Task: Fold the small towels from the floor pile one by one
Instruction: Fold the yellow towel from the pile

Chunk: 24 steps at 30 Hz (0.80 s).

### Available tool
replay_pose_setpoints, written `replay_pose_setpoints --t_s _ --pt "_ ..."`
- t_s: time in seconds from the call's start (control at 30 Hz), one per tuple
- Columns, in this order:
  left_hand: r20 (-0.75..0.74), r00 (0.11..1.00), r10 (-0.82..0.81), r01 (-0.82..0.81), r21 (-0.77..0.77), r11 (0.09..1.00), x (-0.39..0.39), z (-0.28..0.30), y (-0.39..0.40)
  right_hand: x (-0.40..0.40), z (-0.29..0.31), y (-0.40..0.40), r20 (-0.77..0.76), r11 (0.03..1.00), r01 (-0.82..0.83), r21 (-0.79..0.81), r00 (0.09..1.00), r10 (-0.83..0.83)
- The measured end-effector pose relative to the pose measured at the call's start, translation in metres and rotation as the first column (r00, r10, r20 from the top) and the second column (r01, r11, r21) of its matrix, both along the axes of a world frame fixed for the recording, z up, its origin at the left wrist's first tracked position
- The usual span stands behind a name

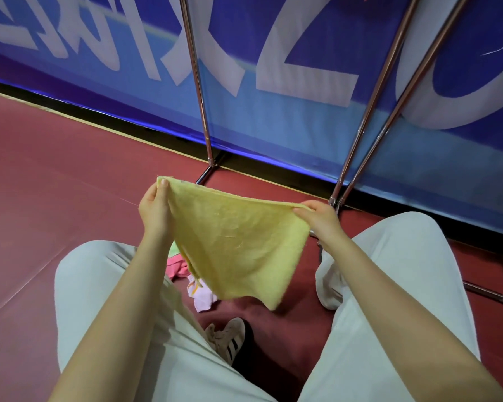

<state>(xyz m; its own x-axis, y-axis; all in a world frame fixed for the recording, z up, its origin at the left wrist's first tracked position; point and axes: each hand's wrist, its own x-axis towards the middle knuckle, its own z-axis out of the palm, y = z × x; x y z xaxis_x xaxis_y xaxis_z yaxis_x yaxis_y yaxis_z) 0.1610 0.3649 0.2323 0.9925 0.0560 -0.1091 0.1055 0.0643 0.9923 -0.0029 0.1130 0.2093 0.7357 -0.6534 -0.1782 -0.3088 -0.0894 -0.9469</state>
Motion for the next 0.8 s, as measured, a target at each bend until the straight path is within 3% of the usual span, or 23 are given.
replay_pose_setpoints --t_s 0.17,0.33,0.6,0.8 --pt "-0.191 0.98 0.059 -0.046 0.075 0.996 0.003 -0.032 -0.003 -0.008 0.027 0.006 0.109 0.998 -0.045 0.046 0.993 0.04" --pt "-0.253 0.967 0.02 -0.015 0.019 1.0 -0.002 -0.039 -0.006 -0.01 0.034 0.007 0.195 0.996 -0.05 0.08 0.98 0.034" --pt "-0.118 0.991 0.065 -0.049 0.135 0.99 0.005 -0.038 -0.007 -0.007 0.043 0.015 0.296 0.982 0.047 0.183 0.95 -0.101" --pt "-0.083 0.995 0.058 -0.048 0.111 0.993 0.008 -0.039 -0.011 -0.004 0.037 0.018 0.246 0.979 0.082 0.187 0.961 -0.127"
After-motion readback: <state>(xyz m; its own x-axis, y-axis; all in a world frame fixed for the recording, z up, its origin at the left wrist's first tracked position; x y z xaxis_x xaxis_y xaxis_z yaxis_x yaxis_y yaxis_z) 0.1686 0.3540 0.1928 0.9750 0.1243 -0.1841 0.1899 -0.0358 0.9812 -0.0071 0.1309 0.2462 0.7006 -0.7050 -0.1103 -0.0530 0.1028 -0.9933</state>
